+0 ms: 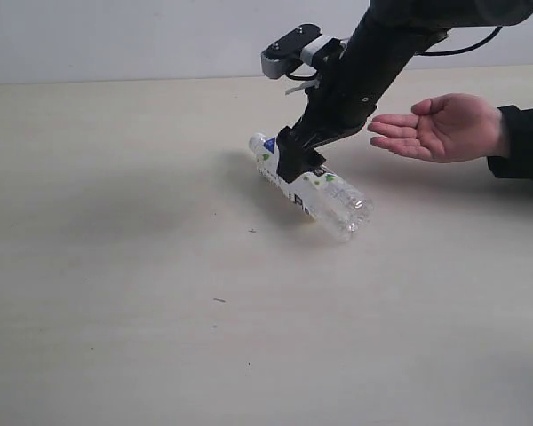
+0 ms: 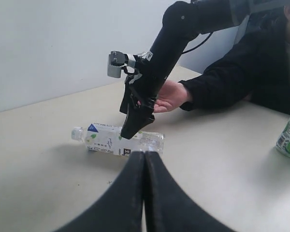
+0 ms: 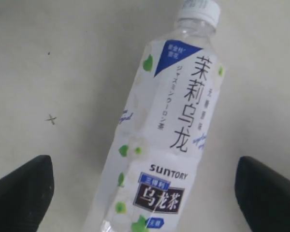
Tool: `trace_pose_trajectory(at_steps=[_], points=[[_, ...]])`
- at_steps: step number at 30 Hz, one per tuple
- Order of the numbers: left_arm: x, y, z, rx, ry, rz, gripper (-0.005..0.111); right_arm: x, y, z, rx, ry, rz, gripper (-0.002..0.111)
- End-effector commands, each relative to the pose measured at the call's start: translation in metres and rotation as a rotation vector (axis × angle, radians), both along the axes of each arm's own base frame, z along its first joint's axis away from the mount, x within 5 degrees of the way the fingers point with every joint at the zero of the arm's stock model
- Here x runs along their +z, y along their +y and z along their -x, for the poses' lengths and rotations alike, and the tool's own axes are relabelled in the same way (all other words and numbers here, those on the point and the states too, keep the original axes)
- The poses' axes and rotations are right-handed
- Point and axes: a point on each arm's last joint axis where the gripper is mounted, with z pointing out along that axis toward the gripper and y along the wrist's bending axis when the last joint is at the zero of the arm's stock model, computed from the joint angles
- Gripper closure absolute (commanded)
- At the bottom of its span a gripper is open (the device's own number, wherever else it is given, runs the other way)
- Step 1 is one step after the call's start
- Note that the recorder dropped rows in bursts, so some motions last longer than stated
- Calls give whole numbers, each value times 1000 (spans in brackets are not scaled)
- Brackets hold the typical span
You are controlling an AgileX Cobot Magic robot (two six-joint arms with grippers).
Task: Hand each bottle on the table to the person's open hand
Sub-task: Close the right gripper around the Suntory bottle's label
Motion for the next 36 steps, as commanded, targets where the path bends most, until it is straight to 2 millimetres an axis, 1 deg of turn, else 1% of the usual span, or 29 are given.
trace_pose_trajectory(at_steps=[1,3,12,18,21,23,25,27,31,33,34,35,36], points=[[-1,1,1,2,-8,-3,107,-12,3,-5,16,-14,15,12],[-1,1,1,2,-8,-3,107,-18,3,-5,18,3,24,12],[-1,1,1,2,-8,-3,107,-31,3,-4,21,39,44,13],[-1,1,1,2,-8,-3,107,-44,3,-4,23,76,63,14],[-1,1,1,2,-8,-3,107,-48,3,-4,12,89,67,14],[-1,1,1,2,-8,-3,107,-48,3,-4,3,93,66,16],[-1,1,1,2,-8,-3,107,-48,3,-4,-16,101,65,24],[-1,1,1,2,-8,-3,107,-48,3,-3,-35,116,66,37],[-1,1,1,2,-8,-3,107,-49,1,2,-35,174,89,74],[-1,1,1,2,-8,-3,107,-49,0,6,-28,219,99,96],[-1,1,1,2,-8,-3,107,-48,0,8,-28,233,97,104],[-1,1,1,2,-8,-3,107,-47,1,9,-32,246,92,108],[-1,1,1,2,-8,-3,107,-44,1,9,-33,248,87,108]])
